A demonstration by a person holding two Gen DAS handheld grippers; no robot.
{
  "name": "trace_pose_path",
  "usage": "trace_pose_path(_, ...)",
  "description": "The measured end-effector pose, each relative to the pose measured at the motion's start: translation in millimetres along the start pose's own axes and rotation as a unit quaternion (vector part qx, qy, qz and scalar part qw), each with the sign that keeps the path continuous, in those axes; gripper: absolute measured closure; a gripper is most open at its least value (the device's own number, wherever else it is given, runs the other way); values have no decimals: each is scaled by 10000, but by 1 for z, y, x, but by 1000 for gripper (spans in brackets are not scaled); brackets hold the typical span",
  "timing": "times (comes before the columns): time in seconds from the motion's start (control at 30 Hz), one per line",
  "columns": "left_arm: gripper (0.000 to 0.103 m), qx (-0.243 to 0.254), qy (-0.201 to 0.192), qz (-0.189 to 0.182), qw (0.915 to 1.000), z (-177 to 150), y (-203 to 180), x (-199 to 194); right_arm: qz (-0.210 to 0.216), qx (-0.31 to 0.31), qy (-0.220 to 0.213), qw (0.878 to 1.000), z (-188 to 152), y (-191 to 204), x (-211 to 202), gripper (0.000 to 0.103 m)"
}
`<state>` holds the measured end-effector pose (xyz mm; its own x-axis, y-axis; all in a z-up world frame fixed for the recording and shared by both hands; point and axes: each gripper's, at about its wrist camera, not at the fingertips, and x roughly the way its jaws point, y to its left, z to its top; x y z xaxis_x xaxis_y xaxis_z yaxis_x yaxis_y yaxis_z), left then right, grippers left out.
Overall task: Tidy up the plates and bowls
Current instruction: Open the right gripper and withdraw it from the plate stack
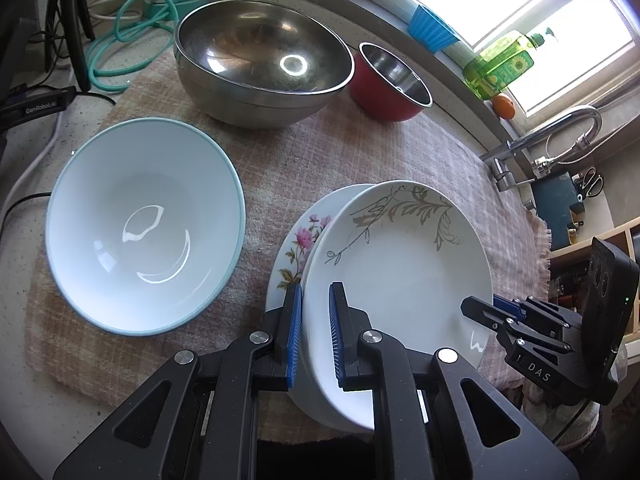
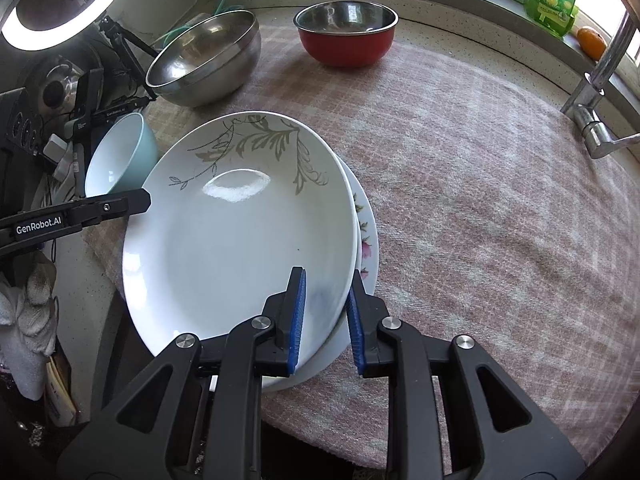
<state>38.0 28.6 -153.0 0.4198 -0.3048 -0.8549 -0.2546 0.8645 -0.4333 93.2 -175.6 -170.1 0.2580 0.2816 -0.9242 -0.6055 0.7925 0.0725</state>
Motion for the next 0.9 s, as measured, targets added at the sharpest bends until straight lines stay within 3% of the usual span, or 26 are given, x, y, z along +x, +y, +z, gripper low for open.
trace_pose_path(0.07, 91, 0, 10, -30, 10000, -1, -1, 0, -2, -42, 23, 10000, 0, 1, 1, 71)
trace_pose_path(0.6, 91, -12, -38, -43, 10000, -1, 2, -6, 184, 7, 77, 9998, -4, 2, 1, 65)
trace_pose_path(0.9, 91, -39, -292, -28, 9996, 8, 7, -28, 280, 160, -330, 9989, 5, -7, -23, 65)
